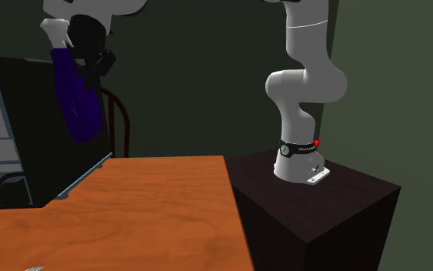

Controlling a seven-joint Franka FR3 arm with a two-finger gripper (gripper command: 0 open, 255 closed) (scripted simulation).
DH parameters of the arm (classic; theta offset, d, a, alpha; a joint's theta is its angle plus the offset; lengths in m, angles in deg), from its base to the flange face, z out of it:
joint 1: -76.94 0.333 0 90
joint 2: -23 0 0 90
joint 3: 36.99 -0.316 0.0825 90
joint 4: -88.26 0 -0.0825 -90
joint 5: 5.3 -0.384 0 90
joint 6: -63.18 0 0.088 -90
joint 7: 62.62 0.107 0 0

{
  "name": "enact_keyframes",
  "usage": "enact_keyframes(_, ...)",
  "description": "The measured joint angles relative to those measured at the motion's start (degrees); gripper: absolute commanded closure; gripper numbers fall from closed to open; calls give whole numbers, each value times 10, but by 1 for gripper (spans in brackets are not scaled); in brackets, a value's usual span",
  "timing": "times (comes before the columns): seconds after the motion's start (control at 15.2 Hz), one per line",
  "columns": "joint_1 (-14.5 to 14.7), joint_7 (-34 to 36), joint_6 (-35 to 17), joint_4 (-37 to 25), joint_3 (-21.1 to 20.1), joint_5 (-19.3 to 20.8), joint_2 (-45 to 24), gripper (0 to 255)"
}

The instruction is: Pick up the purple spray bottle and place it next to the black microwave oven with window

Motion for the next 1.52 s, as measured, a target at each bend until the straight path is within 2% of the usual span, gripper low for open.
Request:
enact_keyframes(0.66,2,-46,-52,44,-14,-32,13,255)
enact_keyframes(0.86,-13,-56,-47,41,-27,-44,12,255)
enact_keyframes(0.92,-6,-61,-62,63,-29,-42,6,255)
enact_keyframes(1.12,-22,-74,-70,66,-39,-51,-39,255)
enact_keyframes(1.52,-26,-105,-96,81,-50,-78,-54,255)
